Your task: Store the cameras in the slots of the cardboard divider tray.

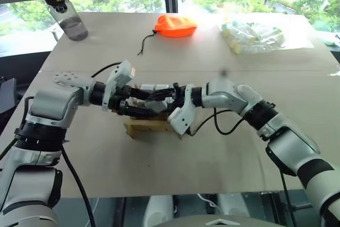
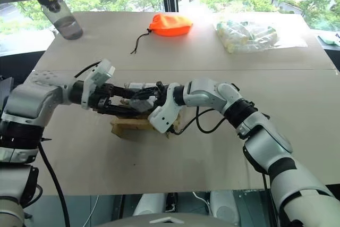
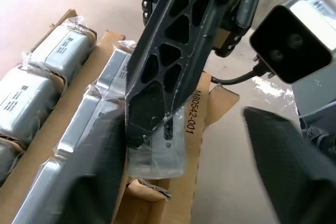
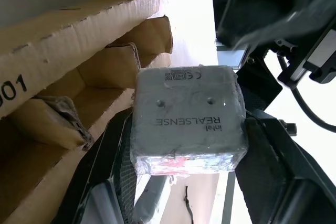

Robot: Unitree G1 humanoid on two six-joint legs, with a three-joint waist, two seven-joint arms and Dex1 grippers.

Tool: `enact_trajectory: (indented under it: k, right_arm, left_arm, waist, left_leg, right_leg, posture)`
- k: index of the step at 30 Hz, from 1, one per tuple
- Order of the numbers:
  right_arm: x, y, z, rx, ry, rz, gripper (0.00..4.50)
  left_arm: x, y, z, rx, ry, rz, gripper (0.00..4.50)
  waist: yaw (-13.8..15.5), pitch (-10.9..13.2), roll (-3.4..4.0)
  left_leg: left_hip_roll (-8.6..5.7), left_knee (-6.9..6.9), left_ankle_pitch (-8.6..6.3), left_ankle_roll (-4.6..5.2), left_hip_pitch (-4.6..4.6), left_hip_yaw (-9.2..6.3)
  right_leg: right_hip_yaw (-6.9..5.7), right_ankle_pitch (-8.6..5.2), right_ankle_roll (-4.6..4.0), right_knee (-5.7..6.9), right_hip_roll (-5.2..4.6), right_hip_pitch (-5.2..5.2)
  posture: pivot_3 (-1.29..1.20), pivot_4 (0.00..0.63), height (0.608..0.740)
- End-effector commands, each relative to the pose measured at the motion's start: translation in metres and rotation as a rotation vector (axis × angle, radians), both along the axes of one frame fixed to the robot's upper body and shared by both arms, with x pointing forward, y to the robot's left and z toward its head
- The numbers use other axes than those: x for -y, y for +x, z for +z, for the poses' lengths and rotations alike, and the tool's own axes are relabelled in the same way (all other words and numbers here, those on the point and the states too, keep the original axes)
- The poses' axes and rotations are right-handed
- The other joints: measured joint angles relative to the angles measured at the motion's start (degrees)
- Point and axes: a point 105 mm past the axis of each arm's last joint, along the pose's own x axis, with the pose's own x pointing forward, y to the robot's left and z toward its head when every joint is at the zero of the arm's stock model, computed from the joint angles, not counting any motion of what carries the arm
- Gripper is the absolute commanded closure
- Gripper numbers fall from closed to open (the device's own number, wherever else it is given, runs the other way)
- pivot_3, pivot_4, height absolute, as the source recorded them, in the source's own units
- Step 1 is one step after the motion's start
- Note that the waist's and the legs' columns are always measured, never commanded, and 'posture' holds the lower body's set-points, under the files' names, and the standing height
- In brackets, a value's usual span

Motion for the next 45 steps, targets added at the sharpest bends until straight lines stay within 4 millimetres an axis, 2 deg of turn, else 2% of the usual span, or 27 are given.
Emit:
enact_trajectory:
  k: [1, 4, 8, 9, 12, 14, 19, 22, 25, 31, 33, 36, 40, 42, 45]
  right_arm:
    - [-0.002, -0.003, 0.014, 0.014, 0.051, 0.013, 2.51]
    - [-0.002, -0.003, 0.013, 0.010, 0.053, 0.010, 2.51]
    - [0.000, -0.001, 0.014, -0.012, 0.057, -0.009, 2.51]
    - [0.000, -0.002, 0.015, -0.018, 0.065, -0.009, 1.50]
    - [0.002, -0.001, 0.018, -0.057, 0.088, -0.025, 0.18]
    - [0.008, 0.001, 0.022, -0.095, 0.108, -0.046, 0.00]
    - [0.037, -0.007, 0.034, -0.295, 0.189, -0.099, 0.00]
    - [0.063, -0.021, 0.036, -0.517, 0.239, -0.147, 0.00]
    - [0.090, -0.041, 0.033, -0.850, 0.329, -0.203, 0.00]
    - [0.123, -0.072, 0.030, -1.162, 0.549, -0.224, 0.00]
    - [0.138, -0.082, 0.016, -1.287, 0.612, -0.257, 0.00]
    - [0.156, -0.098, -0.006, -1.385, 0.653, -0.287, 0.00]
    - [0.173, -0.100, -0.033, -1.411, 0.707, -0.391, 0.00]
    - [0.177, -0.102, -0.042, -1.405, 0.711, -0.417, 0.00]
    - [0.177, -0.103, -0.045, -1.400, 0.728, -0.417, 0.00]
  left_arm:
    - [0.002, 0.000, 0.004, 0.034, 0.007, -0.027, 2.73]
    - [0.001, 0.003, 0.003, 0.041, 0.011, -0.019, 3.75]
    - [0.001, 0.003, 0.002, 0.040, 0.017, -0.023, 3.74]
    - [0.001, 0.003, 0.002, 0.039, 0.019, -0.025, 3.74]
    - [0.000, 0.002, 0.003, 0.036, 0.018, -0.031, 3.74]
    - [-0.001, 0.004, 0.008, 0.048, 0.018, -0.038, 3.74]
    - [-0.008, 0.004, 0.026, 0.108, 0.023, -0.055, 3.74]
    - [-0.015, 0.001, 0.037, 0.131, 0.025, -0.064, 3.74]
    - [-0.026, -0.004, 0.041, 0.141, 0.037, -0.076, 3.74]
    - [-0.044, -0.004, 0.022, 0.177, 0.150, -0.093, 3.74]
    - [-0.043, 0.000, 0.012, 0.207, 0.175, -0.120, 3.74]
    - [-0.040, 0.001, -0.001, 0.236, 0.198, -0.172, 3.74]
    - [-0.038, 0.007, -0.008, 0.263, 0.192, -0.195, 3.74]
    - [-0.036, 0.011, -0.010, 0.275, 0.183, -0.208, 3.74]
    - [-0.030, 0.016, -0.011, 0.291, 0.178, -0.232, 3.74]
  waist:
    - [0.0, 0.0, 0.00]
    - [0.1, 0.0, 0.00]
    - [0.1, 0.0, 0.00]
    - [0.1, 0.0, 0.00]
    - [0.1, 0.0, -0.01]
    - [0.2, 0.0, -0.01]
    - [0.7, 0.0, -0.01]
    - [1.2, 0.0, -0.01]
    - [1.5, 0.0, 0.00]
    - [1.8, 0.0, -0.01]
    - [2.1, 0.0, -0.02]
    - [3.0, 0.0, -0.07]
    - [3.1, 0.0, -0.10]
    - [3.0, 0.0, -0.10]
    - [3.1, -0.1, -0.10]
  left_leg:
    - [0.00, 0.00, 0.00, 0.00, 0.00, 0.00]
    - [0.00, 0.01, 0.00, 0.00, -0.01, 0.00]
    - [0.00, 0.01, 0.00, 0.00, -0.01, -0.01]
    - [0.00, 0.01, 0.00, 0.00, -0.01, -0.01]
    - [0.00, 0.01, 0.00, 0.00, 0.00, -0.01]
    - [0.00, 0.01, 0.00, 0.00, 0.00, -0.01]
    - [0.00, 0.03, 0.00, 0.00, -0.07, -0.06]
    - [0.01, 0.00, 0.00, 0.00, -0.10, -0.13]
    - [0.14, 0.02, 0.00, 0.00, -0.15, -0.26]
    - [0.04, 0.06, -0.01, 0.03, 0.03, -0.26]
    - [0.05, 0.05, -0.02, 0.03, 0.04, -0.28]
    - [-0.05, 0.05, -0.05, 0.09, -0.03, -0.26]
    - [-0.09, 0.09, -0.07, 0.13, 0.00, -0.24]
    - [-0.09, 0.14, -0.07, 0.14, 0.13, -0.19]
    - [-0.06, 0.14, -0.07, 0.14, 0.18, -0.20]
  right_leg:
    - [0.00, 0.00, 0.00, 0.00, 0.00, 0.00]
    - [0.00, 0.00, 0.00, 0.00, 0.00, 0.00]
    - [-0.01, 0.00, 0.00, -0.01, -0.01, 0.00]
    - [-0.01, 0.00, 0.00, 0.00, -0.01, 0.00]
    - [-0.01, 0.00, 0.00, 0.00, -0.01, 0.01]
    - [-0.01, 0.00, 0.00, 0.00, -0.01, 0.01]
    - [-0.07, 0.00, 0.00, -0.04, -0.02, 0.01]
    - [-0.12, 0.01, 0.00, -0.06, -0.02, 0.01]
    - [-0.22, 0.01, 0.00, -0.06, -0.01, 0.04]
    - [-0.19, 0.00, 0.00, 0.00, -0.03, 0.16]
    - [-0.20, -0.01, -0.01, 0.01, -0.02, 0.17]
    - [-0.20, 0.00, 0.00, -0.08, -0.03, 0.17]
    - [-0.19, 0.00, 0.01, -0.09, -0.04, 0.20]
    - [-0.12, 0.00, 0.02, 0.03, -0.02, 0.26]
    - [-0.09, -0.01, 0.01, 0.08, 0.03, 0.27]
  posture:
    - [0.00, 0.150, 0.726]
    - [0.00, 0.150, 0.726]
    - [0.00, 0.150, 0.726]
    - [0.00, 0.150, 0.726]
    - [0.00, 0.150, 0.726]
    - [0.00, 0.150, 0.726]
    - [0.00, 0.150, 0.726]
    - [0.00, 0.150, 0.726]
    - [0.00, 0.150, 0.726]
    - [0.00, 0.150, 0.726]
    - [0.00, 0.150, 0.726]
    - [0.00, 0.150, 0.726]
    - [0.00, 0.150, 0.726]
    - [0.00, 0.150, 0.726]
    - [0.00, 0.150, 0.726]
